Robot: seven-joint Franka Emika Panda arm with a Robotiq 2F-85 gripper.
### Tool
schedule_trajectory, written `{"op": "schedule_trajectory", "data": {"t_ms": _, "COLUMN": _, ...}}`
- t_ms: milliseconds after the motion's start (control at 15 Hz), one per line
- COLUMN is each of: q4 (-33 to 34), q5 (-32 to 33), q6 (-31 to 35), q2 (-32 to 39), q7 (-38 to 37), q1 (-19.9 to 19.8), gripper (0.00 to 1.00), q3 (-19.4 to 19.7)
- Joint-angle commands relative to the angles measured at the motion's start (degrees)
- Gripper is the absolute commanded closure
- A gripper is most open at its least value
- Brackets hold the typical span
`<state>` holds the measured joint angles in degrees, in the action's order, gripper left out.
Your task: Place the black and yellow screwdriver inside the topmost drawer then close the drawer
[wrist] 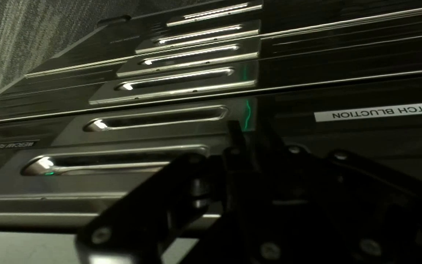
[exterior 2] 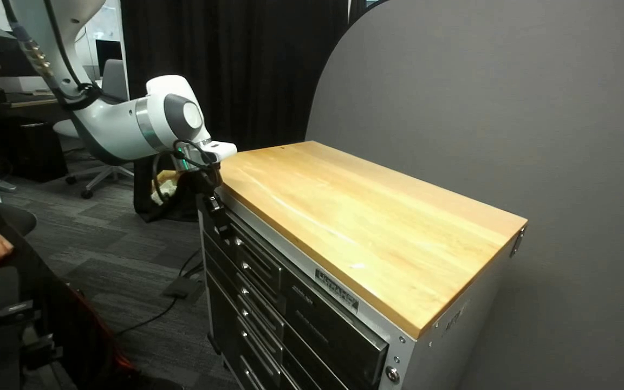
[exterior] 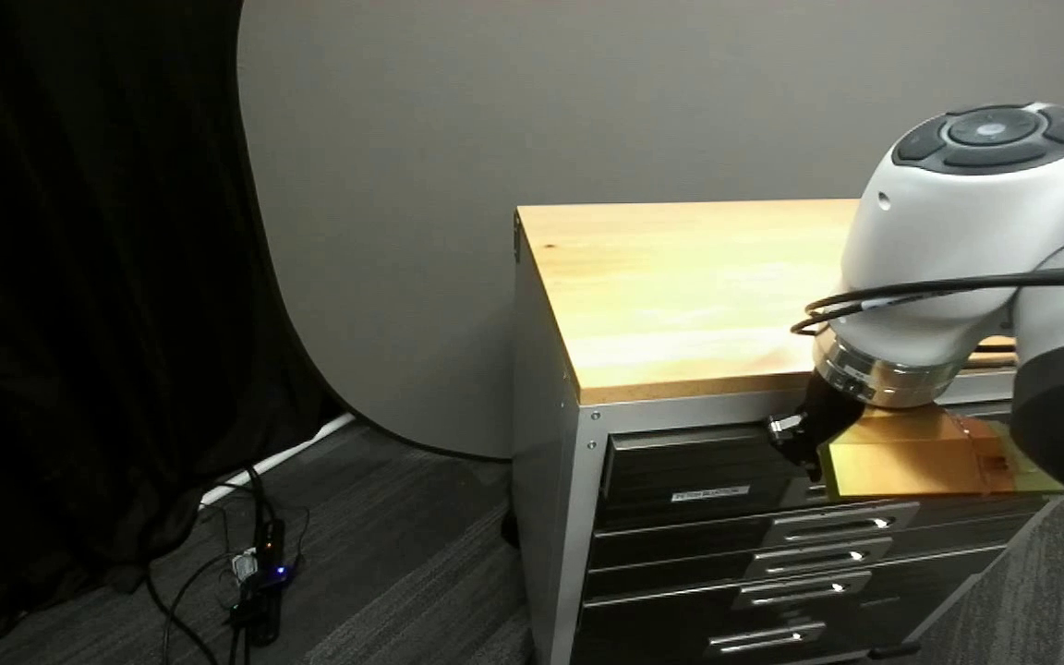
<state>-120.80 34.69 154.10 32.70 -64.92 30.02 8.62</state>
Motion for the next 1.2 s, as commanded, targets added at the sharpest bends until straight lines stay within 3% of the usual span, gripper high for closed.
{"op": "schedule_trajectory", "data": {"t_ms": 0, "q4": -4.7, "q5": -0.9, "q6": -0.3, "q2": -7.2, "q7": 1.9, "q1": -2.5, "gripper": 0.5, "q3": -1.0}}
{"op": "schedule_trajectory", "data": {"t_ms": 267, "q4": -10.4, "q5": -7.8, "q6": -7.6, "q2": -18.7, "q7": 15.7, "q1": -8.9, "gripper": 0.19, "q3": -7.2}}
{"op": "schedule_trajectory", "data": {"t_ms": 400, "q4": -11.7, "q5": -13.3, "q6": -13.8, "q2": -23.9, "q7": 24.4, "q1": -14.5, "gripper": 0.03, "q3": -14.5}}
{"op": "schedule_trajectory", "data": {"t_ms": 467, "q4": -11.3, "q5": -17.3, "q6": -18.5, "q2": -26.2, "q7": 29.0, "q1": -16.4, "gripper": 0.0, "q3": -17.7}}
{"op": "schedule_trajectory", "data": {"t_ms": 667, "q4": -8.5, "q5": -28.3, "q6": -31.5, "q2": -32.4, "q7": 42.0, "q1": -18.6, "gripper": 0.0, "q3": -22.8}}
{"op": "schedule_trajectory", "data": {"t_ms": 867, "q4": -6.4, "q5": -33.0, "q6": -42.0, "q2": -38.6, "q7": 50.7, "q1": -17.1, "gripper": 0.0, "q3": -21.5}}
{"op": "schedule_trajectory", "data": {"t_ms": 933, "q4": -6.3, "q5": -34.3, "q6": -44.1, "q2": -40.1, "q7": 52.4, "q1": -17.4, "gripper": 0.0, "q3": -21.1}}
{"op": "schedule_trajectory", "data": {"t_ms": 1000, "q4": -6.2, "q5": -31.8, "q6": -40.6, "q2": -36.7, "q7": 48.0, "q1": -17.2, "gripper": 0.0, "q3": -21.7}}
{"op": "schedule_trajectory", "data": {"t_ms": 1133, "q4": -6.1, "q5": -32.9, "q6": -43.1, "q2": -39.3, "q7": 50.2, "q1": -17.5, "gripper": 0.0, "q3": -21.6}}
